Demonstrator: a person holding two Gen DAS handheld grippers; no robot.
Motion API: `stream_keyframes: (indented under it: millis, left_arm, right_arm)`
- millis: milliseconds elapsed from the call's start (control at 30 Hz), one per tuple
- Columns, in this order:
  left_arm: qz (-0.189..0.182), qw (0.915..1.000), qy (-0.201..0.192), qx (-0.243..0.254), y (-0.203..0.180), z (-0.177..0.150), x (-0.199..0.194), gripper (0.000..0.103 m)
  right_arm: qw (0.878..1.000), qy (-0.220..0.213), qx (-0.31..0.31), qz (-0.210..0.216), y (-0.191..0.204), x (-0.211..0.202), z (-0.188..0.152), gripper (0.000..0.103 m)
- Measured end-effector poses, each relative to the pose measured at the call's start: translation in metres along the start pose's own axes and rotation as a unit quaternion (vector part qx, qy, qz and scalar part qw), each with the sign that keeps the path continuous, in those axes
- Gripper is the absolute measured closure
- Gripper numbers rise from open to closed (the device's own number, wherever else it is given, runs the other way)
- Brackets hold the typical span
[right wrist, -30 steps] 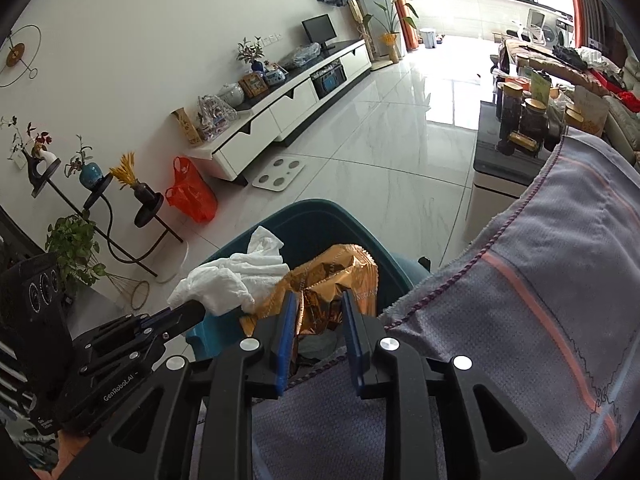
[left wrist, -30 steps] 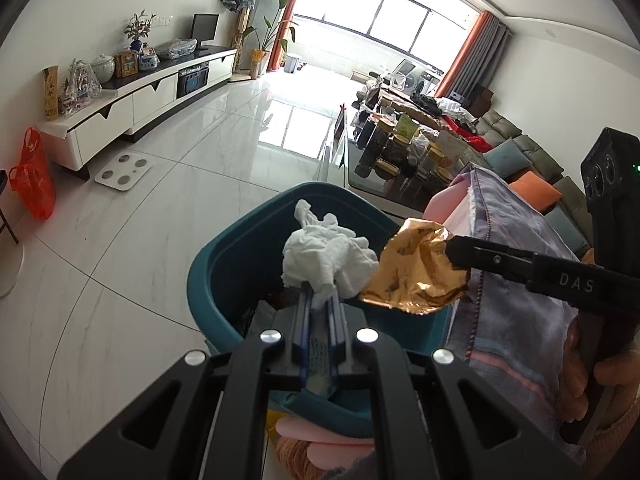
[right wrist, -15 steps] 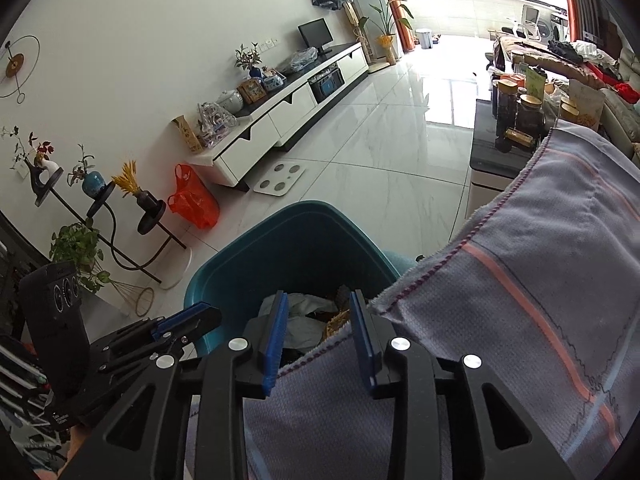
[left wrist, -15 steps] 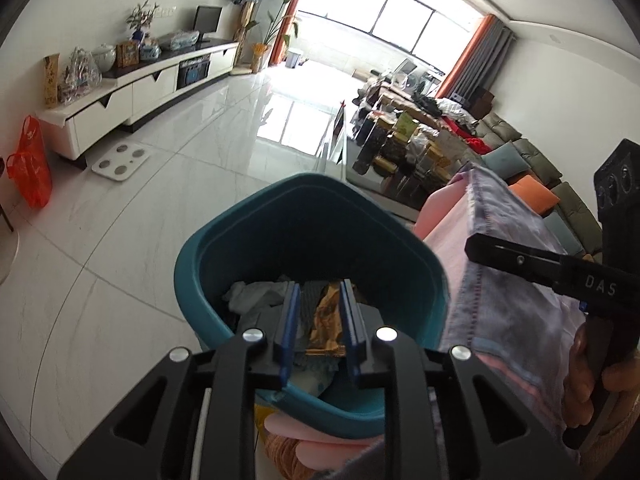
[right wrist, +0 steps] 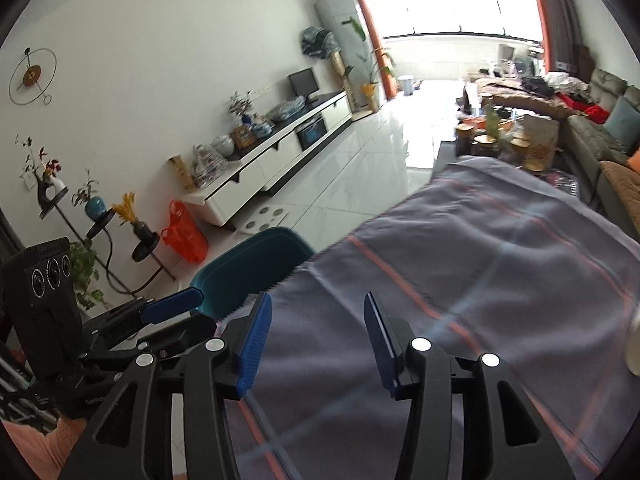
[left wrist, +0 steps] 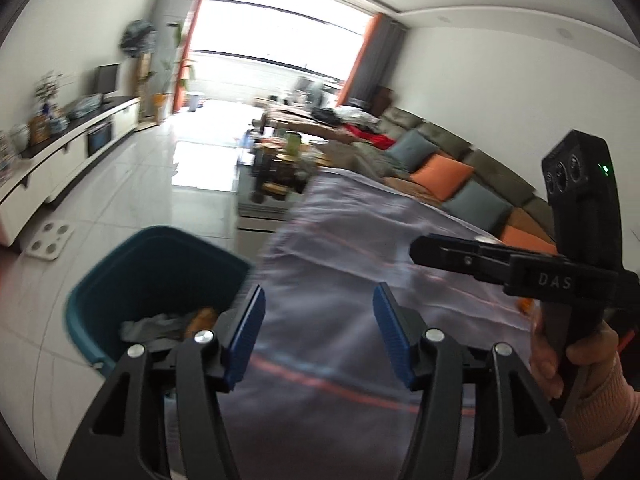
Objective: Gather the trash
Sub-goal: 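Move both grippers back over the trash on the table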
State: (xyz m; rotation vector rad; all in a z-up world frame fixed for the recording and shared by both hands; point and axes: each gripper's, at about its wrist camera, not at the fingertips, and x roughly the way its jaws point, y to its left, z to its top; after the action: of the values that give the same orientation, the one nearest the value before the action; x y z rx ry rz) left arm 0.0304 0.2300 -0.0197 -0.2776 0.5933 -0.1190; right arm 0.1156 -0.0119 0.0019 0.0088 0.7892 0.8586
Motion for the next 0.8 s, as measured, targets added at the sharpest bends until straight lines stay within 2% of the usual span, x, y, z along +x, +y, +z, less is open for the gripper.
stream_keyframes:
  millis: [167,333,500,633,800]
  left_arm:
    - [-0.067,0.9965,0.023,0.044,-0.062,-0.004,0.027,0.046]
    - [-0.132,0.9859,0.071,0.074,-0.120,-0.012,0.064,0.046]
    - [-0.168,0.9747,0.111,0.097,-0.163,-0.022,0.093,0.046]
    - [-0.196,0.9633,0.142,0.116,-0.199,-0.029,0.116,0.046]
    - [-0.214,0.9521,0.171,0.136,-0.236,-0.035,0.144,0.047]
  right_arm:
    - [0.998,-0.025,0.022,-0.046,-0.037,-0.047,-0.014,0.052]
    - [0.994,-0.042,0.048,-0.085,-0.074,-0.087,-0.028,0.052]
    - [0.987,-0.060,0.079,-0.123,-0.114,-0.120,-0.040,0.052]
    - [0.983,-0.070,0.103,-0.138,-0.139,-0.135,-0.047,0.052]
    - [0.976,-0.084,0.132,-0.154,-0.170,-0.151,-0.049,0.052]
